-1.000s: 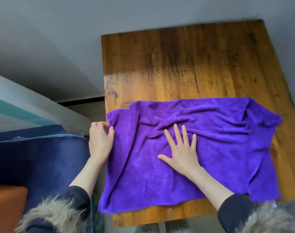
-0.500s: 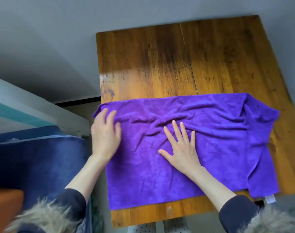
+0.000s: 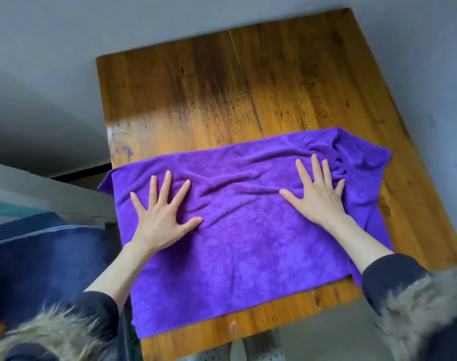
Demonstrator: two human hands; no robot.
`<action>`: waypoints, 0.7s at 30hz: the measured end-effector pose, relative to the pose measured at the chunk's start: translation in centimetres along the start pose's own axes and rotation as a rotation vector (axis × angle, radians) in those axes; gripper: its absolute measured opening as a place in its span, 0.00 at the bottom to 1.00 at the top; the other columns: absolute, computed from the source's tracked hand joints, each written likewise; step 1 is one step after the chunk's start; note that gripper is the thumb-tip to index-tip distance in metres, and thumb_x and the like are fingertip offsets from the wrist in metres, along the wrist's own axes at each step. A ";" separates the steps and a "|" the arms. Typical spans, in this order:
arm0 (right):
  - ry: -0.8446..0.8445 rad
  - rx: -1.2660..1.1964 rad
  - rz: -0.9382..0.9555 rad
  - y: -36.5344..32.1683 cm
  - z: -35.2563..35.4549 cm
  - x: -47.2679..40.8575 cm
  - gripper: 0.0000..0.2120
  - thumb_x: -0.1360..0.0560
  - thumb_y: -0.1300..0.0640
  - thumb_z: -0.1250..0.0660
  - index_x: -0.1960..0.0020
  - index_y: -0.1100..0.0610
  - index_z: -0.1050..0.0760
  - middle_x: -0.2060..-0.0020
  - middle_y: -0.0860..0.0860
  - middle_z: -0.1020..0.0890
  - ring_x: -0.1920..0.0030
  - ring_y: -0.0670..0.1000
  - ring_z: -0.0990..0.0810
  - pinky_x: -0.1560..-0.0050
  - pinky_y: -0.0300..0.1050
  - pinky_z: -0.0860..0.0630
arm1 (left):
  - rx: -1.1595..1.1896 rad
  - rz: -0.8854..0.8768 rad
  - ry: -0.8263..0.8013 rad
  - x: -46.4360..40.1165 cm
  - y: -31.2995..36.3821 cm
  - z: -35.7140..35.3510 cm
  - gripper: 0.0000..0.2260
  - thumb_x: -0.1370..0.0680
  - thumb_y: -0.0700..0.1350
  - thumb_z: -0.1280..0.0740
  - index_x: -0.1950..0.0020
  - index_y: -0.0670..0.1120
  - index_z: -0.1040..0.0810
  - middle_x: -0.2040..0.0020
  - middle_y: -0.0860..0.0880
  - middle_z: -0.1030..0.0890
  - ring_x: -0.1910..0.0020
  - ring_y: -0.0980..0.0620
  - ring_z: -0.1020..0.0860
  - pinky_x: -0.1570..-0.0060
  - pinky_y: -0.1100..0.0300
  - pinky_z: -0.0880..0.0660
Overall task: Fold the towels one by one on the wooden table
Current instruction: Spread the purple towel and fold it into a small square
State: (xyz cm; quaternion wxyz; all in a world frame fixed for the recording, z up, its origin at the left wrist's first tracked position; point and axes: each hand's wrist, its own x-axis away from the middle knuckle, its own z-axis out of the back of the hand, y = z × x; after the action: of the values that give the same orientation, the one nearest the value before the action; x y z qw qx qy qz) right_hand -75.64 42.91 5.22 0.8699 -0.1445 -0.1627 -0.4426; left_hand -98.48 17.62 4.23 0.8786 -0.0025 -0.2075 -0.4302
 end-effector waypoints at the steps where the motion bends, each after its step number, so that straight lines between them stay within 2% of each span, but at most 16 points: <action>1: -0.008 -0.010 0.025 0.2 0.2 -0.2 0.40 0.28 0.30 0.47 0.24 0.45 0.56 0.24 0.49 0.61 0.25 0.53 0.62 0.32 0.70 0.55 | 0.019 0.012 -0.004 0.0 0.3 0.2 0.40 0.32 0.74 0.45 0.26 0.63 0.57 0.24 0.53 0.65 0.26 0.47 0.67 0.36 0.30 0.63; 4: 0.030 -0.123 0.080 0.6 0.8 0.3 0.35 0.26 0.37 0.41 0.24 0.47 0.49 0.24 0.49 0.55 0.24 0.52 0.59 0.30 0.67 0.55 | 0.085 0.009 0.027 0.4 2.6 0.5 0.34 0.27 0.68 0.44 0.25 0.60 0.52 0.23 0.51 0.62 0.25 0.46 0.65 0.35 0.30 0.61; 6: 0.166 -0.241 0.113 1.1 1.2 1.6 0.28 0.24 0.46 0.36 0.27 0.53 0.38 0.25 0.53 0.43 0.25 0.54 0.47 0.30 0.62 0.47 | 0.077 -0.038 0.056 0.7 5.1 0.3 0.32 0.26 0.65 0.47 0.25 0.59 0.52 0.23 0.50 0.61 0.25 0.46 0.64 0.35 0.30 0.59; 8: 0.371 -0.290 0.071 2.0 1.4 3.6 0.21 0.27 0.55 0.32 0.35 0.59 0.28 0.34 0.59 0.29 0.34 0.60 0.31 0.38 0.60 0.34 | 0.016 -0.124 0.077 1.2 8.2 -0.3 0.30 0.24 0.61 0.46 0.24 0.58 0.50 0.23 0.48 0.59 0.25 0.44 0.62 0.35 0.29 0.57; 10: 0.522 -0.298 -0.073 3.5 1.2 5.9 0.17 0.30 0.59 0.29 0.43 0.61 0.24 0.46 0.61 0.23 0.46 0.64 0.24 0.50 0.58 0.28 | -0.027 -0.214 0.077 1.6 11.4 -1.1 0.29 0.23 0.58 0.41 0.24 0.56 0.47 0.23 0.46 0.56 0.25 0.41 0.59 0.36 0.28 0.54; 12: 0.503 -0.308 -0.235 5.2 0.7 8.1 0.17 0.31 0.55 0.27 0.46 0.61 0.25 0.51 0.60 0.23 0.49 0.64 0.25 0.54 0.58 0.28 | -0.054 -0.305 0.061 1.9 14.5 -1.6 0.28 0.24 0.56 0.38 0.25 0.54 0.42 0.23 0.44 0.50 0.25 0.38 0.54 0.37 0.27 0.52; 15: 0.325 -0.352 -0.412 6.9 -0.5 10.2 0.24 0.33 0.47 0.26 0.45 0.61 0.28 0.50 0.60 0.25 0.48 0.63 0.26 0.52 0.57 0.29 | -0.125 -0.435 0.031 1.8 18.2 -2.1 0.28 0.26 0.56 0.36 0.27 0.53 0.36 0.24 0.43 0.42 0.27 0.35 0.46 0.39 0.26 0.49; 18: 0.232 -0.342 -0.414 7.5 -1.3 10.9 0.25 0.32 0.45 0.27 0.45 0.61 0.28 0.49 0.59 0.24 0.46 0.62 0.26 0.50 0.55 0.29 | -0.158 -0.460 -0.017 1.5 20.3 -2.7 0.28 0.26 0.55 0.35 0.27 0.53 0.36 0.25 0.43 0.41 0.27 0.34 0.45 0.39 0.26 0.49; 21: 0.251 -0.248 -0.342 8.2 -1.7 10.9 0.16 0.27 0.51 0.32 0.48 0.62 0.27 0.50 0.59 0.24 0.46 0.61 0.26 0.52 0.53 0.29 | -0.183 -0.441 -0.084 1.6 21.1 -2.9 0.29 0.26 0.54 0.34 0.26 0.52 0.38 0.25 0.43 0.42 0.27 0.35 0.45 0.38 0.26 0.48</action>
State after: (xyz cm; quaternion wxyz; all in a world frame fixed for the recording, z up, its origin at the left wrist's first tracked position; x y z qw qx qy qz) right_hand -62.60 39.04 7.29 0.7715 -0.1645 -0.0201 -0.6143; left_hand -80.62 29.16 5.81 0.7501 -0.0546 -0.1993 -0.6282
